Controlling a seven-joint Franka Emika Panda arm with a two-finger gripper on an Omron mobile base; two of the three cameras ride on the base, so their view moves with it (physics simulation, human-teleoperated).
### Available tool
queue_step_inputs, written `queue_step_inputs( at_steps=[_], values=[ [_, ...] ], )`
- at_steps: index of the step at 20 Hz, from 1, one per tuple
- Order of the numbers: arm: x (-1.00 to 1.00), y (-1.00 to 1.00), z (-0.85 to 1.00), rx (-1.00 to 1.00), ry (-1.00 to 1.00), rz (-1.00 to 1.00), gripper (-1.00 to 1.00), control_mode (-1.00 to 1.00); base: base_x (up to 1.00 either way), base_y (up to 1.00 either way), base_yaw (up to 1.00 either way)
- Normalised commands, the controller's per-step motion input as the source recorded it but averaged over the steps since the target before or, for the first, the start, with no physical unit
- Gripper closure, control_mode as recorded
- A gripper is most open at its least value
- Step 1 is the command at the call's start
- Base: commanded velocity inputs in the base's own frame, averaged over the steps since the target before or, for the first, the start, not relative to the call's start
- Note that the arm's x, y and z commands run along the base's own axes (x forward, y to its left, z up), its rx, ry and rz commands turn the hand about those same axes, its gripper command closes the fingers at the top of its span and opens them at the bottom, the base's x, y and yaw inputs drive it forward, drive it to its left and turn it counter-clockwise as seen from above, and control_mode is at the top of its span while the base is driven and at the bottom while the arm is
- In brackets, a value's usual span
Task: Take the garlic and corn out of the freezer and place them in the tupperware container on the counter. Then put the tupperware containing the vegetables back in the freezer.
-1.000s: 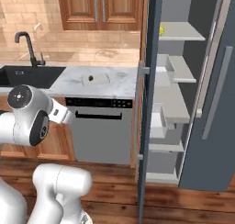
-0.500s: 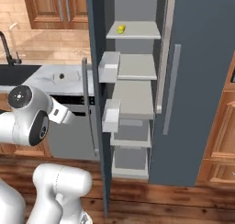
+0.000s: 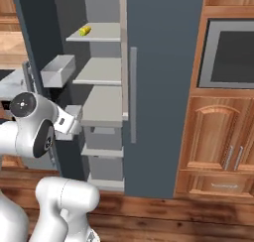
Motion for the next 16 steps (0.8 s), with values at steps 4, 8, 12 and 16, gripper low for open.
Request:
queue_step_inputs(
  at_steps=[4,8,12,16],
  values=[
    [0.0,0.0,0.0,0.0,0.0,0.0,-1.0,1.0,0.14,-0.44,0.0],
    [0.0,0.0,0.0,0.0,0.0,0.0,-1.0,1.0,0.42,-0.12,0.0],
    [0.0,0.0,0.0,0.0,0.0,0.0,-1.0,1.0,0.68,0.0,0.05],
    [0.0,0.0,0.0,0.0,0.0,0.0,-1.0,1.0,0.84,-0.01,0.07]
  ],
)
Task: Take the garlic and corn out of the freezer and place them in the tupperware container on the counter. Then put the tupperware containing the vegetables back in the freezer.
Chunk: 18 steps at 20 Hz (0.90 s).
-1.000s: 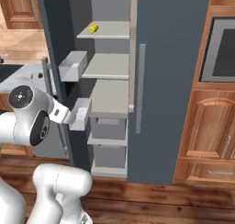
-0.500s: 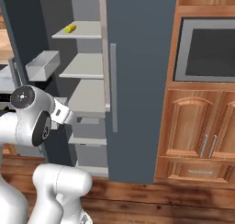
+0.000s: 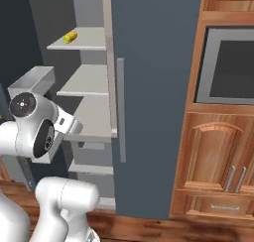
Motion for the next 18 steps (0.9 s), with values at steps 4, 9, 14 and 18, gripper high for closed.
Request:
queue_step_inputs(
  at_steps=[4,9,14,18],
  values=[
    [0.0,0.0,0.0,0.0,0.0,0.0,-1.0,1.0,0.87,-0.11,0.06],
    [0.0,0.0,0.0,0.0,0.0,0.0,-1.0,1.0,0.69,-0.2,0.08],
    [0.0,0.0,0.0,0.0,0.0,0.0,-1.0,1.0,0.44,0.0,0.03],
    [0.0,0.0,0.0,0.0,0.0,0.0,-1.0,1.0,0.17,0.12,0.0]
  ],
)
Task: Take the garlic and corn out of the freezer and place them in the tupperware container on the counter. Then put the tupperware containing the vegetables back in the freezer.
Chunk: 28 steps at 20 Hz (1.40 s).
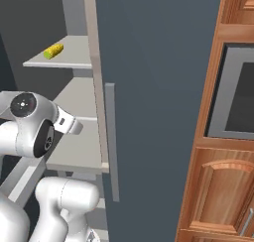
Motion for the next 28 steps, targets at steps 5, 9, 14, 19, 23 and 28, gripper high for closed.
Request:
queue_step_inputs(
  at_steps=[5,9,14,19,23,28],
  values=[
    [0.01,0.0,0.07,0.03,0.0,0.01,-1.0,-1.0,0.17,0.0,0.0],
    [-0.03,0.0,0.71,0.03,-0.12,0.1,-1.0,-1.0,0.0,0.0,0.0],
    [0.0,0.04,0.95,0.0,-0.1,0.12,-1.0,-1.0,0.0,0.0,0.0],
    [0.03,0.03,0.76,0.0,-0.01,0.11,-1.0,-1.0,0.0,0.0,0.0],
    [0.0,0.2,0.54,0.0,0.0,0.03,-1.0,-1.0,0.0,0.0,0.0],
    [0.12,0.24,0.23,0.0,0.0,0.0,-1.0,-1.0,0.0,0.0,0.0]
  ],
)
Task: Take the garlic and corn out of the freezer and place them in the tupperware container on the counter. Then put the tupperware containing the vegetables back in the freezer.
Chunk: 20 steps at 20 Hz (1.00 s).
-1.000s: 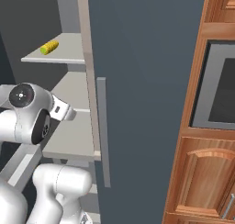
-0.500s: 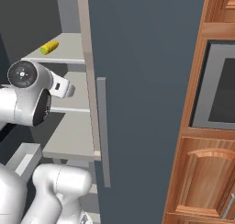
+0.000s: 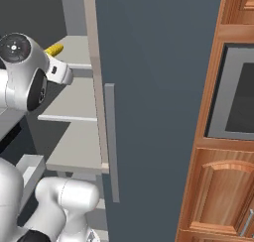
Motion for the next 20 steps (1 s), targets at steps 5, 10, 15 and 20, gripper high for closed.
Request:
queue_step_inputs(
  at_steps=[5,10,15,20],
  values=[
    [0.53,0.35,0.0,0.0,0.03,0.0,-1.0,-1.0,0.0,0.0,0.0],
    [0.73,0.29,0.0,0.0,0.03,0.0,-1.0,-1.0,0.0,0.0,0.0],
    [0.71,0.29,0.0,0.0,0.0,0.0,-1.0,-1.0,0.0,0.0,0.0],
    [0.69,0.27,0.0,0.0,0.02,0.0,-1.0,-1.0,0.0,0.0,0.0]
  ],
)
